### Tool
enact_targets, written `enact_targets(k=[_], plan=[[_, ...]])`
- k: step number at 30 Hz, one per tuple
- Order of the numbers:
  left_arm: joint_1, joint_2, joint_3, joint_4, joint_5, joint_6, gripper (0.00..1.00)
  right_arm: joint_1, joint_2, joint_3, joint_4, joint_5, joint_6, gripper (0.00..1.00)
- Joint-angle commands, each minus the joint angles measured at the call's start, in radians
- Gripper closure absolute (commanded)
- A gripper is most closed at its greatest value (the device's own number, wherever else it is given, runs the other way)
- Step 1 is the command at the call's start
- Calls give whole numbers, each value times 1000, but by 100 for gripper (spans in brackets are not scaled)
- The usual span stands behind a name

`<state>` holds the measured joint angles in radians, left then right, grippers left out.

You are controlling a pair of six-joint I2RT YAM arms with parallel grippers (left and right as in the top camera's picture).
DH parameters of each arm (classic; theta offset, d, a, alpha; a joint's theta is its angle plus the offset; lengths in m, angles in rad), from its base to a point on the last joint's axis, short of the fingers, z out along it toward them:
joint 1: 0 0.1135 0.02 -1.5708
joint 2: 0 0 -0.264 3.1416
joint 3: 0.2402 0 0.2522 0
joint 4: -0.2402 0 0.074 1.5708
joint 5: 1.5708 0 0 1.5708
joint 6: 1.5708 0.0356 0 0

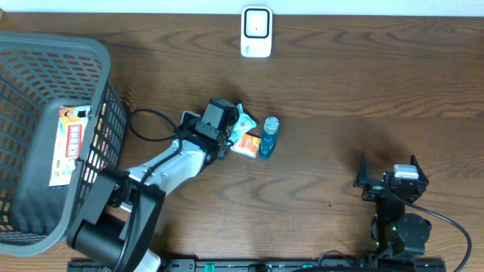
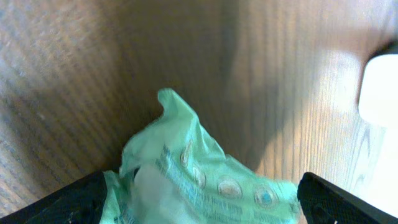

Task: Scan the item barcode
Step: 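Carry the green wipes pack with the left gripper and set it beside the Kleenex pack, then reach the left gripper into the basket and grasp the cream snack bag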

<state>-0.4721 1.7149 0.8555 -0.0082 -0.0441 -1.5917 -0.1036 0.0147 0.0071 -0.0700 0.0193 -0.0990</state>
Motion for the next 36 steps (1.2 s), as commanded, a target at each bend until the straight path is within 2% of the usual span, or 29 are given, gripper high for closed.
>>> enact_targets(k=[1,5,11,17,22,25,29,36], plan=[[10,-87,33,-6,-53,208,2,-7,-3,-2,-3,5,-11,1],[19,-203,74,-21,-118,405,1,-7,-3,-2,-3,5,-11,1],[57,-399,168,-126,-173,678,1,-7,-3,-2,-3,5,-11,1],[139,-545,360,-356,-259,923,1,-7,-3,-2,-3,5,-11,1],[267,-581,545,-550,-292,1129,0,-7,-3,-2,-3,5,-11,1],[388,-582,613,-648,-321,1155,1,-7,-3,-2,-3,5,-11,1],[591,-569,620,-772,-319,1157,1,-7,-3,-2,-3,5,-11,1],[880,-431,620,-992,-285,1157,1,-7,-3,-2,-3,5,-11,1]])
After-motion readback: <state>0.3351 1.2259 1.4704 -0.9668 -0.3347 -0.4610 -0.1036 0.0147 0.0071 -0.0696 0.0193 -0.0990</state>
